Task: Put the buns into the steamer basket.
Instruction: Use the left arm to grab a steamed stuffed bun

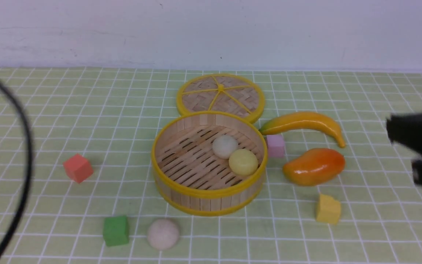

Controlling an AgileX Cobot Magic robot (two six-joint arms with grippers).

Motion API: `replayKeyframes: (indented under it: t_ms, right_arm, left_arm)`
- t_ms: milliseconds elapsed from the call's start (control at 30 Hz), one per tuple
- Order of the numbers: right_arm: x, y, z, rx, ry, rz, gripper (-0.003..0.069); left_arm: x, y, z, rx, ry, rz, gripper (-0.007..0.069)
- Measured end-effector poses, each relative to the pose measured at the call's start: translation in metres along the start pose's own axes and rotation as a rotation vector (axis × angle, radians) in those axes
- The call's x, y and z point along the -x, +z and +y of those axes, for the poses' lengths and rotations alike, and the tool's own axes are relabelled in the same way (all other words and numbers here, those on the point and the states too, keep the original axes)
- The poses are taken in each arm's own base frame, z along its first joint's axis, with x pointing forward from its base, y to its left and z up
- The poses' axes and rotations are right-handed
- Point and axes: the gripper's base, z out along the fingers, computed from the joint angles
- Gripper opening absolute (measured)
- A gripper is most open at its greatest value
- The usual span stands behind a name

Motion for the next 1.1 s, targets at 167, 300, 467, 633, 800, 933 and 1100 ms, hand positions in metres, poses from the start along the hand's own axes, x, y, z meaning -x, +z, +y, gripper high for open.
replayKeyframes:
  t_ms: [167, 300, 467, 633, 800, 933, 1100]
  right_arm:
    - [-0.057, -0.013, 0.001, -0.011, 0.041, -0.002, -0.0017]
    - [-0.084, -0.019, 0.002, -0.015, 0.047, -0.013, -0.0015]
    - [-0.084, -0.028, 0.002, -0.018, 0.05, -0.076, -0.0009]
    - [-0.084, -0.028, 0.003, -0.017, 0.051, -0.074, -0.001]
    - [-0.089, -0.028, 0.004, -0.005, 0.054, -0.025, -0.002]
    - [-0.092, -0.028, 0.004, 0.001, 0.053, 0.007, -0.0021]
    - [-0.092, -0.028, 0.004, 0.002, 0.055, 0.008, -0.0021]
  left_arm:
    - [0.0, 0.038, -0.036, -0.081, 0.217, 0.197, 0.0221]
    - [-0.023, 0.072, -0.063, -0.139, 0.358, 0.35, 0.0228]
    - [-0.047, 0.111, -0.082, -0.164, 0.383, 0.46, 0.0235]
    - [-0.067, 0.134, -0.087, -0.16, 0.292, 0.593, 0.0237]
    - [-0.074, 0.146, -0.091, -0.155, 0.247, 0.654, 0.0237]
    - [-0.067, 0.158, -0.101, -0.152, 0.251, 0.674, 0.0237]
    - [-0.061, 0.177, -0.113, -0.117, 0.283, 0.772, 0.0237]
